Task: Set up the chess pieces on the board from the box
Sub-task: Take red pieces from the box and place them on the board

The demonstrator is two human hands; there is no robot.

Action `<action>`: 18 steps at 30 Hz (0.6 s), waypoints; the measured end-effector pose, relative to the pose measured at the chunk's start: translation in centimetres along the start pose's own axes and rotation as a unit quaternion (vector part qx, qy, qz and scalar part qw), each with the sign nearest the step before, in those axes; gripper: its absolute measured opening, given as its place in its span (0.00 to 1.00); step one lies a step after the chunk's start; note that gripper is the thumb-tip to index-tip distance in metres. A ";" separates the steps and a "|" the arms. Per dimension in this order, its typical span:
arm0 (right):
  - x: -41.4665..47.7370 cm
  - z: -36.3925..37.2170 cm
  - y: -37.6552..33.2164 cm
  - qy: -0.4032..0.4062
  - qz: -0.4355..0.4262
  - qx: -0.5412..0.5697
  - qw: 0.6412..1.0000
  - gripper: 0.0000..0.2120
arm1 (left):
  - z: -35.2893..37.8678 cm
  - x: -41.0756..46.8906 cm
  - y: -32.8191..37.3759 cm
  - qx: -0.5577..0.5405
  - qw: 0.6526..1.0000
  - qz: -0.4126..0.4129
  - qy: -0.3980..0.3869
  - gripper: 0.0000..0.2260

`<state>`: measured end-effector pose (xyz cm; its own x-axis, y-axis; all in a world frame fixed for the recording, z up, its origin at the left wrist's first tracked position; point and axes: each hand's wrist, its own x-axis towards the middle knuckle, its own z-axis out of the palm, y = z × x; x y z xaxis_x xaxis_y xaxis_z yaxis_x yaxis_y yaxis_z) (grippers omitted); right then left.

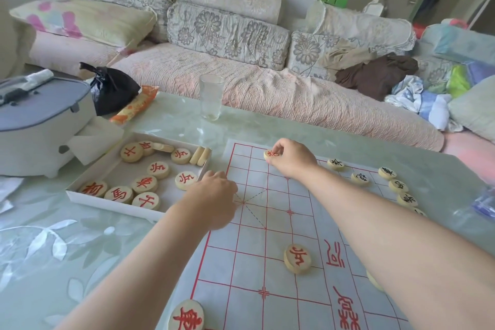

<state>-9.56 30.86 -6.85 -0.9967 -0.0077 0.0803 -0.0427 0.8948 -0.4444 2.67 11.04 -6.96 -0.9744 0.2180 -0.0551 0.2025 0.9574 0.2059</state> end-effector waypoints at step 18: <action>-3.8 2.6 -11.5 -0.085 -0.197 0.044 0.976 0.07 | -2.9 -2.1 -7.3 -0.049 0.990 -0.106 0.077 0.18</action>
<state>-5.48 19.48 -4.36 -0.8989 -0.4229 0.1146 -0.4223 0.7662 -0.4844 2.97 3.03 -5.54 -0.9989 -0.0237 0.0408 -0.0104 0.9540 0.2995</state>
